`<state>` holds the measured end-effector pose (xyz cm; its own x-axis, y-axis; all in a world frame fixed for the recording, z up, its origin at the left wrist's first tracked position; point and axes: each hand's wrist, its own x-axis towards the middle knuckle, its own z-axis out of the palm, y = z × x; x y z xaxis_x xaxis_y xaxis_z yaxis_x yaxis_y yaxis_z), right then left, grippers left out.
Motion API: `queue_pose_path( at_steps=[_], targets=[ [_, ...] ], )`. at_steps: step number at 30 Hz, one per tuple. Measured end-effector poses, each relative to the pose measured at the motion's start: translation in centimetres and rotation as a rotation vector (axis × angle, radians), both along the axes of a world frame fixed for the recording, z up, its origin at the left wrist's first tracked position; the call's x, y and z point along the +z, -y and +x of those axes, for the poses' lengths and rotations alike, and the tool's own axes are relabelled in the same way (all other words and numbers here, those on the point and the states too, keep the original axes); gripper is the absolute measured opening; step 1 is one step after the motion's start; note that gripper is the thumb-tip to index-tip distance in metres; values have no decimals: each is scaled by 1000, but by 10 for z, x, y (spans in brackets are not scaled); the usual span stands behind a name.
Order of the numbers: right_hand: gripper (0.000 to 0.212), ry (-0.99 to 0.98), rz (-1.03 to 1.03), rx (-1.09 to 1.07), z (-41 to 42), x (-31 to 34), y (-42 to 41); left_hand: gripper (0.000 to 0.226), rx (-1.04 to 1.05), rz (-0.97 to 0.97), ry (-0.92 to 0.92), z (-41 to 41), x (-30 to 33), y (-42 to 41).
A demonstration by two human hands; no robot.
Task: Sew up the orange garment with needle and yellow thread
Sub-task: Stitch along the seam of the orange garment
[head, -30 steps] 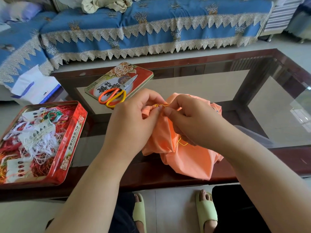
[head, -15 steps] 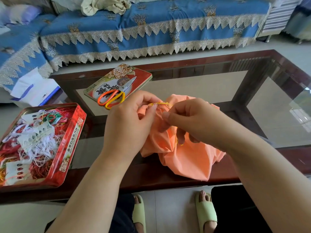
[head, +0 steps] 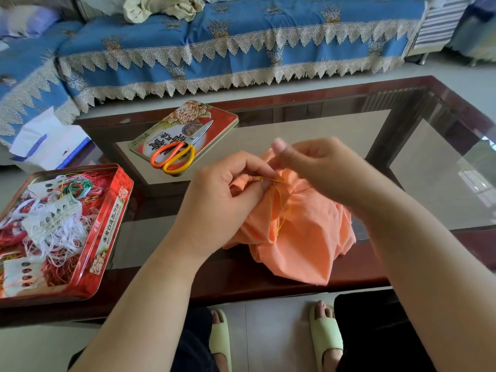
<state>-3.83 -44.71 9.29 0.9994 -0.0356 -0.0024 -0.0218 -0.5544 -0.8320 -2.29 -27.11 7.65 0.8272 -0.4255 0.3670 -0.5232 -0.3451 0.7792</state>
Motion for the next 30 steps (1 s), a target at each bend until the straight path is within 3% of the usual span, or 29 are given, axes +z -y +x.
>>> queue_pose_path(
  at_steps=[2, 5, 9, 11, 12, 15, 17, 19, 21, 23, 26, 30],
  targets=[
    [30, -99, 130, 56, -1, -4, -4, 15, -31, 10, -17, -2, 0, 2],
    [24, -27, 343, -31, 4, -9, -8, 16, -36, 8, -35, -2, 1, 3],
    [31, 63, 1116, -227, 16, -9, -2, 18, -67, 45, -102, -1, 1, 0],
    [32, -1, 1315, -227, 20, -6, 10, 18, -71, 67, -109, 1, 0, -2],
    [30, -54, 1237, -198, 21, -4, 17, 18, -63, 72, -109, 2, 0, -3],
    [25, -194, 589, -15, 16, -5, 32, 19, -42, 69, -116, 6, 0, -6],
    [25, -304, 441, 174, 11, -4, 33, 20, -48, 65, -130, 6, 1, -6],
    [25, -305, 677, 285, 10, -1, 33, 21, -77, 60, -173, 7, 0, -6],
    [24, -193, 974, 256, 12, 2, 33, 19, -111, 70, -238, 7, -1, -5],
    [26, -70, 1119, 181, 15, 2, 36, 16, -149, 94, -273, 6, -2, -4],
    [30, 62, 1199, 79, 19, -2, 41, 14, -194, 112, -300, 4, 0, -2],
    [32, 201, 1140, -29, 23, -5, 44, 15, -223, 107, -313, 5, -1, -3]
  ],
)
